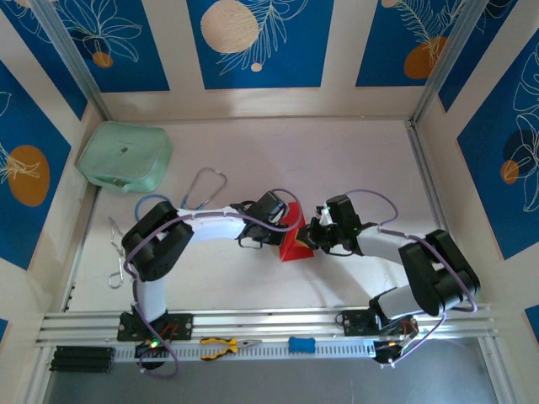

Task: Fold a paper plane with a square sheet of paper (pick it up from the middle)
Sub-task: Fold the triangle a second time at the center of the table.

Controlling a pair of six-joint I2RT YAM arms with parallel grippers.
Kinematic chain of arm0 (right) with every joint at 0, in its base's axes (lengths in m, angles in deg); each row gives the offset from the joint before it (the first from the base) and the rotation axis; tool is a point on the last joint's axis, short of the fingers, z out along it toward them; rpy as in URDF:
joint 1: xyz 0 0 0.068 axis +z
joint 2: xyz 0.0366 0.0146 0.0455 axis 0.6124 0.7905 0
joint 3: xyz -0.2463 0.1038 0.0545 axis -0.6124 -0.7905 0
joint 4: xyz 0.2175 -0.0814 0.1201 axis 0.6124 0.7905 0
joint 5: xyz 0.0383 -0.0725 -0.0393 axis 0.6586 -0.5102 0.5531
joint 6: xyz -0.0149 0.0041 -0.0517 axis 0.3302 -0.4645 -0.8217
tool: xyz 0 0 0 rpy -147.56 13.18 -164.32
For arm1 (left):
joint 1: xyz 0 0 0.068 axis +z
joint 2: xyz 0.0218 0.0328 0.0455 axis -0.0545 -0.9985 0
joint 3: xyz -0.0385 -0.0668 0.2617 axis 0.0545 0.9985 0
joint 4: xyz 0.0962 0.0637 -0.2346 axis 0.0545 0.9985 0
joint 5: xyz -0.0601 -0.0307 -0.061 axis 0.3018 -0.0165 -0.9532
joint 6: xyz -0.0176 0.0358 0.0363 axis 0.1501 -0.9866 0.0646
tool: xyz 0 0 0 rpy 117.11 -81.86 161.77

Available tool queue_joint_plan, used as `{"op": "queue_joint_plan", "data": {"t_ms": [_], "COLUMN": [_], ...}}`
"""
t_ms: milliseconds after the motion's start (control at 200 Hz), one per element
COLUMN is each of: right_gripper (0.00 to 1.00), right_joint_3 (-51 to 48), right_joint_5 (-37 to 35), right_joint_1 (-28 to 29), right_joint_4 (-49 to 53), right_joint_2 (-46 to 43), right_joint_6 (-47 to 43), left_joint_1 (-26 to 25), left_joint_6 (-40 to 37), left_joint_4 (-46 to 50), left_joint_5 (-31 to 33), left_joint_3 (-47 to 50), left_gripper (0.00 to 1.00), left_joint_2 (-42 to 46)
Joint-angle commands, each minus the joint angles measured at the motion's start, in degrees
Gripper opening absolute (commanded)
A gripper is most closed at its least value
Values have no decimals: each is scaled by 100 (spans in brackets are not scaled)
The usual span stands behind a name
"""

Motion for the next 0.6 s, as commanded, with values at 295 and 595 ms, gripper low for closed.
{"op": "queue_joint_plan", "data": {"t_ms": [295, 595], "right_gripper": [0, 0], "right_joint_3": [193, 257], "right_joint_5": [35, 132], "right_joint_1": [170, 207], "right_joint_4": [-692, -825], "right_joint_2": [599, 775], "right_joint_6": [273, 273], "left_joint_1": [-41, -44], "left_joint_6": [-182, -219], "left_joint_4": [292, 317], "left_joint_5": [90, 99], "left_joint_3": [-34, -57], "left_gripper": [0, 0], "left_joint_2": [-37, -63]}}
